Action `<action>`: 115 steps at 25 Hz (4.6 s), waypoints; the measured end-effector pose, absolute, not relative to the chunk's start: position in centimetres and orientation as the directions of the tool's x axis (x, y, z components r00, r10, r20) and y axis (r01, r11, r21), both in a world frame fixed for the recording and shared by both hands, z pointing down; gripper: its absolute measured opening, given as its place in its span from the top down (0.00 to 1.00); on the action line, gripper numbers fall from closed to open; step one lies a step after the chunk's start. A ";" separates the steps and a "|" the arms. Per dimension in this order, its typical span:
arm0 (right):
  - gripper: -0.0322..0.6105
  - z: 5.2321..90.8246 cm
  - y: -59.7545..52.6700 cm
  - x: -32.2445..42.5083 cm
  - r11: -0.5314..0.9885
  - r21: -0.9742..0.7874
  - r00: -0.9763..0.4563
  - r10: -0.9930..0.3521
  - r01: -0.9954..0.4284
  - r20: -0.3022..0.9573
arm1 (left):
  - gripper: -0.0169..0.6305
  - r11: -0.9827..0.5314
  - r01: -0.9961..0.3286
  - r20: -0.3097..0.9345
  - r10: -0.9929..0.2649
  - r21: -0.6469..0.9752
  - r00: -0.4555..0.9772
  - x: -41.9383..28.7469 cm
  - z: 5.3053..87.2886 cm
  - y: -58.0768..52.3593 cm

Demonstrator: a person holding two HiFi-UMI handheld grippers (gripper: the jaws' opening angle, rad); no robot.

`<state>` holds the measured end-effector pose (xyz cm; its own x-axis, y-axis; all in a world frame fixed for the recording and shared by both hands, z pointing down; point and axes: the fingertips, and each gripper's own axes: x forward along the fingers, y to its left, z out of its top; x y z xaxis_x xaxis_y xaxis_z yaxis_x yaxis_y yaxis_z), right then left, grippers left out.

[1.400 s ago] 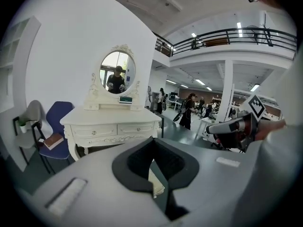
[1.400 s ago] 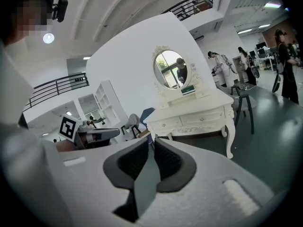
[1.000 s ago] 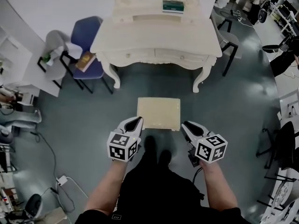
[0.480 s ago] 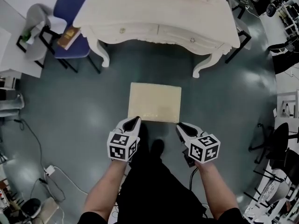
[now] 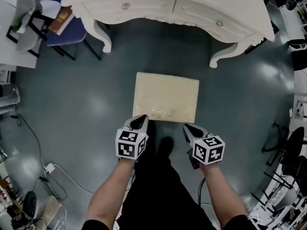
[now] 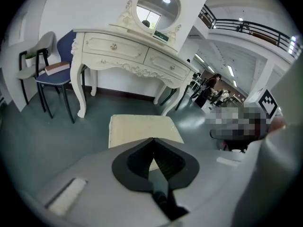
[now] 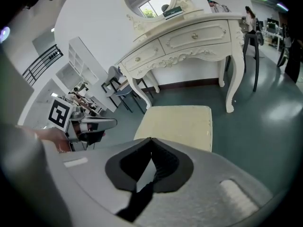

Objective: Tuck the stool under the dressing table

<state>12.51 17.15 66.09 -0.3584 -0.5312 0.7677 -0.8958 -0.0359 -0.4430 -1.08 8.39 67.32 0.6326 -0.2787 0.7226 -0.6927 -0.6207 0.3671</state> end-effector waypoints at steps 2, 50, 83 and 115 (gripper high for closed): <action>0.94 68.2 17.2 12.7 -0.060 -0.445 -0.350 -0.527 -0.894 0.774 | 0.95 -0.617 -0.695 0.737 -0.261 0.369 0.623 -1.0 69.6 8.6; 0.91 84.5 7.2 17.6 -0.201 -0.293 -0.187 -0.423 -0.935 0.887 | 0.88 -0.612 -0.754 0.800 -0.316 0.240 0.511 0.7 82.9 -3.0; 0.95 83.7 -14.4 16.8 -0.128 -0.349 -0.220 -0.567 -0.928 0.794 | 0.89 -0.545 -0.804 0.755 -0.417 0.238 0.506 -1.3 82.2 -22.0; 0.93 84.8 -19.8 21.0 -0.043 -0.284 -0.212 -0.562 -0.958 0.799 | 0.86 -0.546 -0.806 0.723 -0.459 0.229 0.517 -1.0 82.6 -28.4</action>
<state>21.01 -19.82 84.76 -0.2116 -0.5624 0.7993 -0.9580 -0.0427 -0.2837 -1.01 -28.44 82.62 0.5168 -0.4585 0.7230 -0.8056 -0.5463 0.2294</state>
